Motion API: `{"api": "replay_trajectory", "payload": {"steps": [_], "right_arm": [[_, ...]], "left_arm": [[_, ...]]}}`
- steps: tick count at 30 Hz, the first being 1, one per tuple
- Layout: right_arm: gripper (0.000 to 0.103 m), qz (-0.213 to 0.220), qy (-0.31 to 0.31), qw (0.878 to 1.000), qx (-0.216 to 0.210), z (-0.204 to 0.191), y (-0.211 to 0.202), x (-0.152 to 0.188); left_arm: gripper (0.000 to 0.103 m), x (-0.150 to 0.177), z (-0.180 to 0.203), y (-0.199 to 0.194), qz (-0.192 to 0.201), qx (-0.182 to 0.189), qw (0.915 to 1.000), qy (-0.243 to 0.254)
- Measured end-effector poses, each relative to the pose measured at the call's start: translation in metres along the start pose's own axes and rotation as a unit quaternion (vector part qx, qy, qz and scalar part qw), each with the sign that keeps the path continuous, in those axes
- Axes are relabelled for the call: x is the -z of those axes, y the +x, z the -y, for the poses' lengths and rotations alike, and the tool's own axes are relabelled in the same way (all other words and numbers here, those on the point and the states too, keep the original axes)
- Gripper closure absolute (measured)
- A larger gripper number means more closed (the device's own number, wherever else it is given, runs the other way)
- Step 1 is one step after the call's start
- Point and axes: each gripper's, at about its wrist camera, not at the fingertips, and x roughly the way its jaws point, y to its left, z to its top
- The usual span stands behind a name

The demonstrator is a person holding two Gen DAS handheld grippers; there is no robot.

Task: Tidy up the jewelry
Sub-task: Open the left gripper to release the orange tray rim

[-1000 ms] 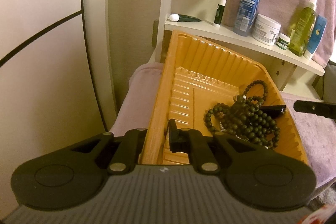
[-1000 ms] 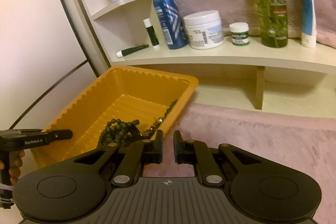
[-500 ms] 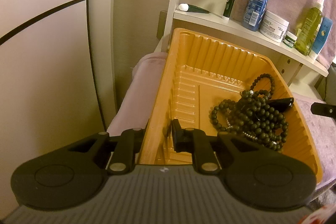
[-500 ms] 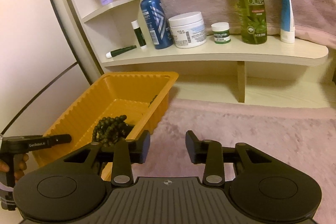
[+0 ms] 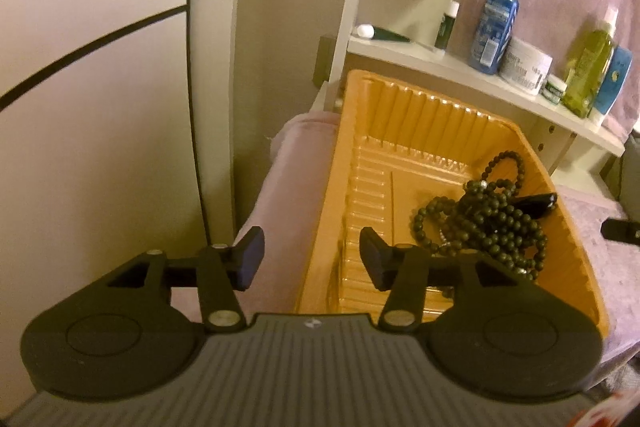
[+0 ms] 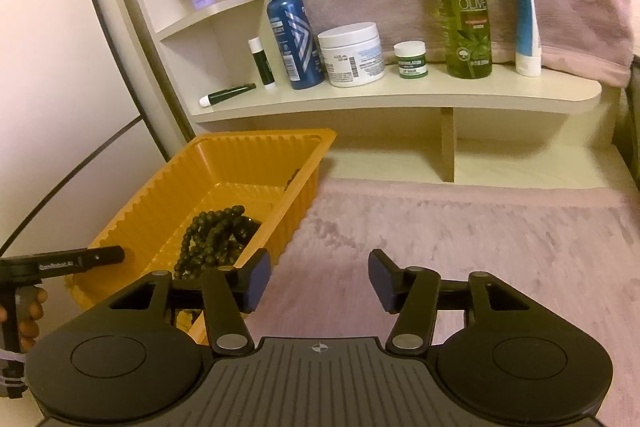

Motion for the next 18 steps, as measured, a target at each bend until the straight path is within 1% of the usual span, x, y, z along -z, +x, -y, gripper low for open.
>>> {"api": "replay_trajectory", "payload": {"steps": [2,6,9,11,15,18], "right_arm": [[0.045,-0.001,0.0,1.0,0.006,-0.003,-0.004,0.003],[0.042,-0.001,0.01,1.0,0.014,-0.007,-0.015,0.008],[0.041,-0.002,0.014,1.0,0.021,-0.012,-0.024,0.011],[0.04,-0.003,0.017,0.999,0.031,-0.015,-0.033,0.013],[0.04,-0.009,0.024,0.999,0.036,-0.017,-0.052,0.017],[0.04,-0.024,0.011,0.999,0.048,-0.023,-0.064,0.02]], "left_arm": [[0.046,-0.001,-0.002,-0.007,0.002,0.002,1.0,-0.009],[0.046,-0.003,-0.002,-0.024,0.011,-0.001,0.9999,-0.011],[0.046,-0.004,0.001,-0.04,0.004,-0.003,1.0,-0.007],[0.046,-0.006,0.007,-0.05,-0.002,-0.001,1.0,0.006],[0.046,-0.006,0.03,-0.07,-0.008,-0.002,0.9988,0.048],[0.043,-0.003,0.049,-0.085,-0.012,0.009,0.998,0.062]]}}
